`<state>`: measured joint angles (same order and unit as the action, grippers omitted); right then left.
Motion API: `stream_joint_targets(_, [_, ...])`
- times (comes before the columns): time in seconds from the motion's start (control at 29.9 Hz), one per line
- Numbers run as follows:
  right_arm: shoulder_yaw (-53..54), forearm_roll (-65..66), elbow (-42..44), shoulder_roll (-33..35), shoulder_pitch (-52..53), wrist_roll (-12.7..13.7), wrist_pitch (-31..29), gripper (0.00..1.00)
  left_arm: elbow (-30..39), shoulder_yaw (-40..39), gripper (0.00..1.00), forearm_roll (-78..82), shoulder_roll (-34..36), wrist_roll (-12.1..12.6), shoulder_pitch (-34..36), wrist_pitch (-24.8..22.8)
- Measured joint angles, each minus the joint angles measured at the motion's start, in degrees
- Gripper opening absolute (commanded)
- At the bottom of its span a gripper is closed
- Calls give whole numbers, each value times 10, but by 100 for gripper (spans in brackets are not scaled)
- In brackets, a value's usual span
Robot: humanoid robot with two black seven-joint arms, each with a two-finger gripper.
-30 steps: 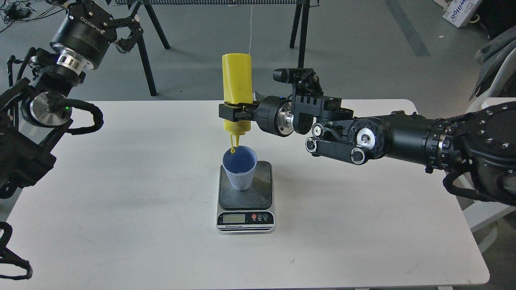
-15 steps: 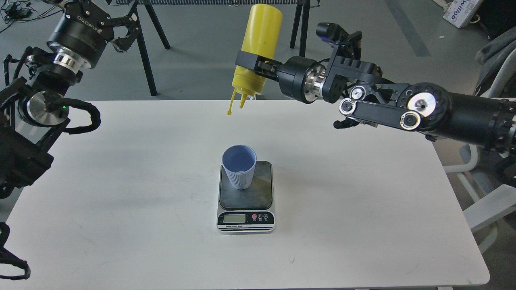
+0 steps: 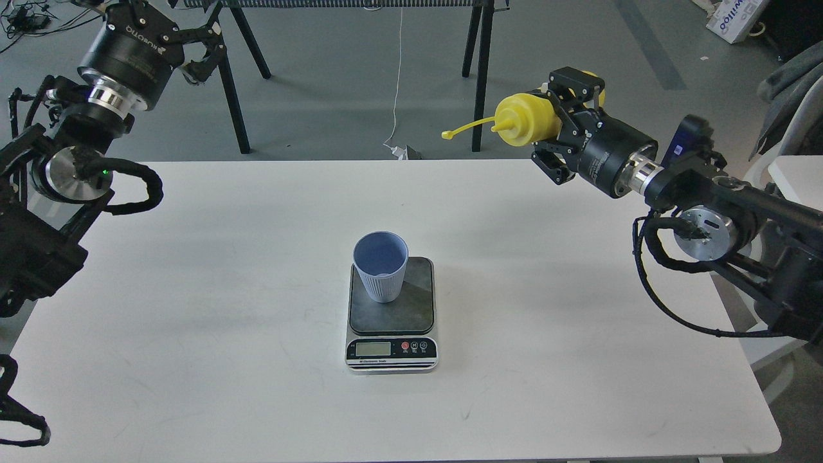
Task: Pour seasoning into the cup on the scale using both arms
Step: 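Lower the yellow bottle back to its spot on the table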
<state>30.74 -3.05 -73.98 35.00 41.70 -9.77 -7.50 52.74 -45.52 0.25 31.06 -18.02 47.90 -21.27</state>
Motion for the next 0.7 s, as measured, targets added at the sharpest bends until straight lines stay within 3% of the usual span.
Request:
stream_joint_targets(0.33, [169, -165, 17, -58, -259, -1, -188, 34, 1, 1, 100, 0, 3, 0, 0, 2])
stream_joint_targets(0.7, [191, -278, 79, -125, -363, -4, -205, 35, 9, 1, 100, 1, 2, 0, 0, 4])
